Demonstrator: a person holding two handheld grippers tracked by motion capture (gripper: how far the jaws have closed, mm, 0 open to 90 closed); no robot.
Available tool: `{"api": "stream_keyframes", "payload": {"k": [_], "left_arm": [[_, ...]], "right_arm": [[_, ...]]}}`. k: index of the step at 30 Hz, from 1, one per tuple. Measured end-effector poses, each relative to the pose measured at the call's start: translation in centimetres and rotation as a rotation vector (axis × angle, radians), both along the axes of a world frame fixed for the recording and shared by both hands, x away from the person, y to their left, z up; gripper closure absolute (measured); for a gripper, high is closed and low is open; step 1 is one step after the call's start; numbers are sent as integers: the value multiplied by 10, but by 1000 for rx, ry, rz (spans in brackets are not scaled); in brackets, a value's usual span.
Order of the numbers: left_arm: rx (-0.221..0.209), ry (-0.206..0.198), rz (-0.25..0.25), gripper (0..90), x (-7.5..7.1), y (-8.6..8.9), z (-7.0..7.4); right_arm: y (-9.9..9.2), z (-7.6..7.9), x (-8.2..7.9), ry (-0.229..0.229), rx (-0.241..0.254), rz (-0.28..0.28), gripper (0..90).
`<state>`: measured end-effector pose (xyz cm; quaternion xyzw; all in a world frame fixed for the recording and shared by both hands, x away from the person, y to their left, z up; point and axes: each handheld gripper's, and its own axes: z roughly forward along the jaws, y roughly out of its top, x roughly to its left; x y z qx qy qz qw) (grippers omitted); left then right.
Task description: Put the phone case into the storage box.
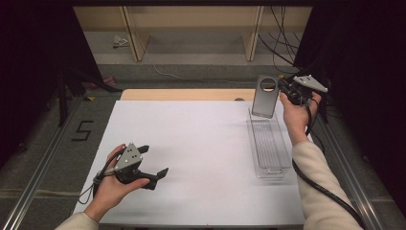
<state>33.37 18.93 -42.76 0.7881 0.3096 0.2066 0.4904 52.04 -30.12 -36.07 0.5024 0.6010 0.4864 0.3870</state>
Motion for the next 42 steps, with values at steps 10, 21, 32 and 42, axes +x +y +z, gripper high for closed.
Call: {"api": "stream_keyframes", "payload": {"k": [10, 21, 32, 42], "left_arm": [[1, 1, 1, 0, 0, 0, 0], [2, 3, 0, 0, 0, 0, -1], [2, 0, 0, 0, 0, 0, 0], [-2, 1, 4, 0, 0, 0, 0]], "right_arm": [[0, -1, 1, 2, -3, 3, 852], [3, -2, 4, 4, -3, 6, 852], [1, -3, 5, 4, -2, -2, 852], [2, -5, 8, 9, -3, -2, 852]]}}
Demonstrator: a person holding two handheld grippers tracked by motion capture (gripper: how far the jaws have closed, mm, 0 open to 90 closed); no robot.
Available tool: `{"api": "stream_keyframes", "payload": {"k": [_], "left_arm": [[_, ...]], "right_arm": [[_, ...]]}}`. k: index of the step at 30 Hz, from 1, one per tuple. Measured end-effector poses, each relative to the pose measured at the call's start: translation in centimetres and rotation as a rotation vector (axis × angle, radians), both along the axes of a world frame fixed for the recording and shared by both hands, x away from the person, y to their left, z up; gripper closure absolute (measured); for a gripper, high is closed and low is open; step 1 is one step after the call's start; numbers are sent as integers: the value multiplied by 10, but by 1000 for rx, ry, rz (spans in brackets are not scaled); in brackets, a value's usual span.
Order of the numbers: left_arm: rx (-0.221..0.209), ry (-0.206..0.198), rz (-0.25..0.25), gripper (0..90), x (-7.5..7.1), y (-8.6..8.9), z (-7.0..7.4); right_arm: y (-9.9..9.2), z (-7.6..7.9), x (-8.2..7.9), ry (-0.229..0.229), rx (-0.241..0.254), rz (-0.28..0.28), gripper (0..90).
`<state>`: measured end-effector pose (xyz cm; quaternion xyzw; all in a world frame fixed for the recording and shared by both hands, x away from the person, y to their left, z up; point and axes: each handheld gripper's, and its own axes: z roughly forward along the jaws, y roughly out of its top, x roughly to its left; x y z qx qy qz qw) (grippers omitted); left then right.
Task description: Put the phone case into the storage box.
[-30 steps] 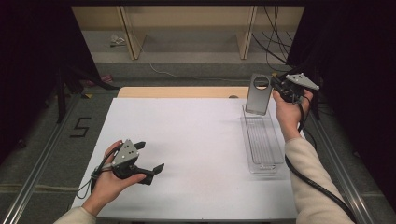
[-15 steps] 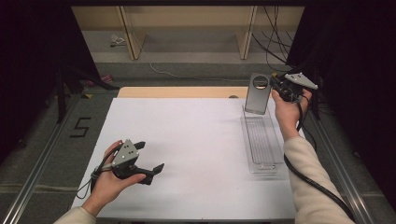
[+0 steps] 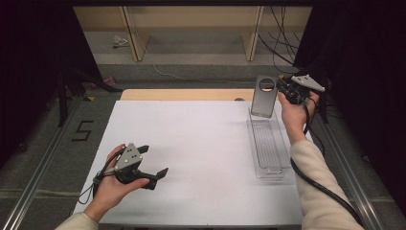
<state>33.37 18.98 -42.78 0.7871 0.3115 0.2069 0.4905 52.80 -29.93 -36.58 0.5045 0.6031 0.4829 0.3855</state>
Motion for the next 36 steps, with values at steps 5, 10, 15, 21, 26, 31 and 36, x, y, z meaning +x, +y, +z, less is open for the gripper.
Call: {"api": "stream_keyframes", "payload": {"k": [5, 10, 15, 21, 26, 31, 36], "left_arm": [[2, 1, -1, 0, 0, 0, 0], [-1, 0, 0, 0, 0, 0, 0], [1, 0, -1, 0, 0, 0, 0], [2, -1, -1, 0, 0, 0, 0], [2, -2, -1, 0, 0, 0, 0], [1, -2, 0, 0, 0, 0, 0], [1, -1, 0, 0, 0, 0, 0]], "right_arm": [[-1, -1, 0, 3, -1, -1, 851], [-1, -2, 1, 6, -2, -3, 851], [0, -4, 2, 11, -8, 1, 851], [0, -6, 2, 20, -11, 2, 851], [-1, -7, 2, 24, -8, 0, 851], [-1, -8, 3, 28, -8, -1, 851], [-1, -8, 3, 30, -8, -1, 851]]}}
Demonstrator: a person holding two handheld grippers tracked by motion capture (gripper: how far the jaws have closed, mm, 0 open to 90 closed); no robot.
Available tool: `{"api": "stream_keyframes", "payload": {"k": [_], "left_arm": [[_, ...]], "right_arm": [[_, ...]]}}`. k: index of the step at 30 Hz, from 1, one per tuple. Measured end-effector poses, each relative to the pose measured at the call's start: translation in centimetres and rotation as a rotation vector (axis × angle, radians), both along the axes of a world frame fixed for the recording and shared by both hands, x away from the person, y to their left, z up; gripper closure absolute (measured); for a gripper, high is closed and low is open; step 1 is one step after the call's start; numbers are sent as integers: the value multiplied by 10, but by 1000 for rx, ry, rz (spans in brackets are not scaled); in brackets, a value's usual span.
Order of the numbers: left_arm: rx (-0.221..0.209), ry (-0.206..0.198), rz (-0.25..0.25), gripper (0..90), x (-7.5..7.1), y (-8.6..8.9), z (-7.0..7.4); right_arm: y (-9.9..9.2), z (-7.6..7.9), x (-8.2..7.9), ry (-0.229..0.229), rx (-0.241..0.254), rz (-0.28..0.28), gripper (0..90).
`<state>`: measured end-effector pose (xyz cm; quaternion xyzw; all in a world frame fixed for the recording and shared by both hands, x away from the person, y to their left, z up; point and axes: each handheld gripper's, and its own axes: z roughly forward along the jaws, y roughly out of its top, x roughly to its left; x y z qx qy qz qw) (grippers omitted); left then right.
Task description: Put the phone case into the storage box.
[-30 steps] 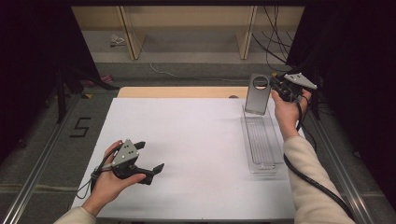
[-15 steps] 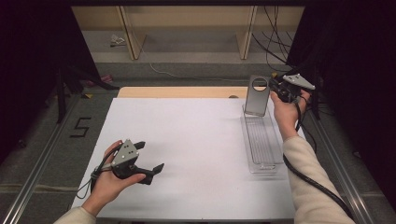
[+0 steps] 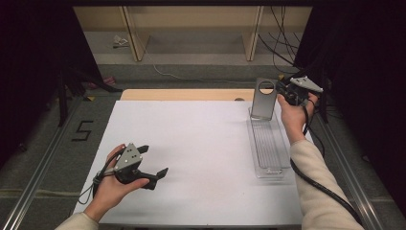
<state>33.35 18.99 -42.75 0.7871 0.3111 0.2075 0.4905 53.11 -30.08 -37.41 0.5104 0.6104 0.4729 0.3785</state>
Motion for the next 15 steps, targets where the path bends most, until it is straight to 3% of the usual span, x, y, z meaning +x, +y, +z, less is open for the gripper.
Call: {"api": "stream_keyframes", "payload": {"k": [15], "left_arm": [[0, 0, -1, 0, 0, 0, 0]], "right_arm": [[1, -4, 1, 14, -12, 2, 851]]}}
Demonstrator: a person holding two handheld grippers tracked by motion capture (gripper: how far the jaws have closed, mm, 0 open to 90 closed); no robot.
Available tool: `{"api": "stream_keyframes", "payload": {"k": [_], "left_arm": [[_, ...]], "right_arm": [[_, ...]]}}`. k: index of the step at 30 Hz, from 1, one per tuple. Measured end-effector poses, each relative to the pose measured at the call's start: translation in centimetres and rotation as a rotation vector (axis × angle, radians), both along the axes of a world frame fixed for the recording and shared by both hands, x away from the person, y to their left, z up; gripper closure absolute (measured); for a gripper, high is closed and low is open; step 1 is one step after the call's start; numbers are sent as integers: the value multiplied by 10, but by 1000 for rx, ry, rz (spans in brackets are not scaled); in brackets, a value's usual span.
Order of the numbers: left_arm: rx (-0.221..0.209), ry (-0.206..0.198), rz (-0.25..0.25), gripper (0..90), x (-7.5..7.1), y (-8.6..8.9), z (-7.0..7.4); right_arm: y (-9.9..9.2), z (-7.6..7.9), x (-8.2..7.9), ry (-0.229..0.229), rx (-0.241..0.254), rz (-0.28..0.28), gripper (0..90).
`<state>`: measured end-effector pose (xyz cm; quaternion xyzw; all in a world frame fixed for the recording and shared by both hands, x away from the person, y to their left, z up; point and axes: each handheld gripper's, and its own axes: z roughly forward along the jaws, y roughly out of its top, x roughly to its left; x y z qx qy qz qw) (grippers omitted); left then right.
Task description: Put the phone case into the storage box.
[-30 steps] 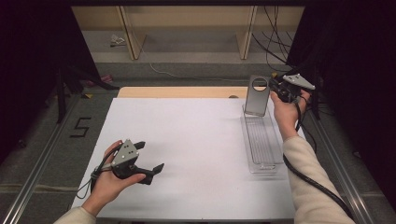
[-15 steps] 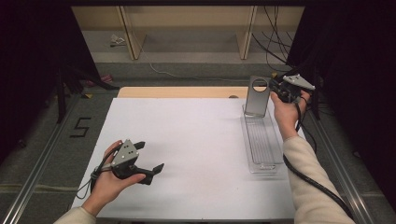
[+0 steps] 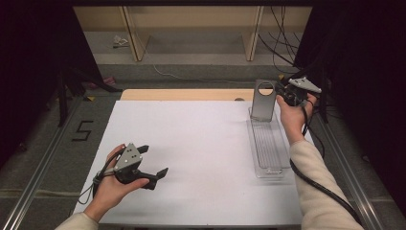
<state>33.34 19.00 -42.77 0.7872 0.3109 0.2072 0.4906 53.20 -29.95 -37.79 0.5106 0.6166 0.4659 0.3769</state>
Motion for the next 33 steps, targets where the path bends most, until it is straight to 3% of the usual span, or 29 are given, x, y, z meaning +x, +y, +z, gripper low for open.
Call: {"api": "stream_keyframes", "payload": {"k": [33], "left_arm": [[0, 1, 0, 0, 0, 0, 0]], "right_arm": [[1, -7, 2, 24, -18, 4, 850]]}}
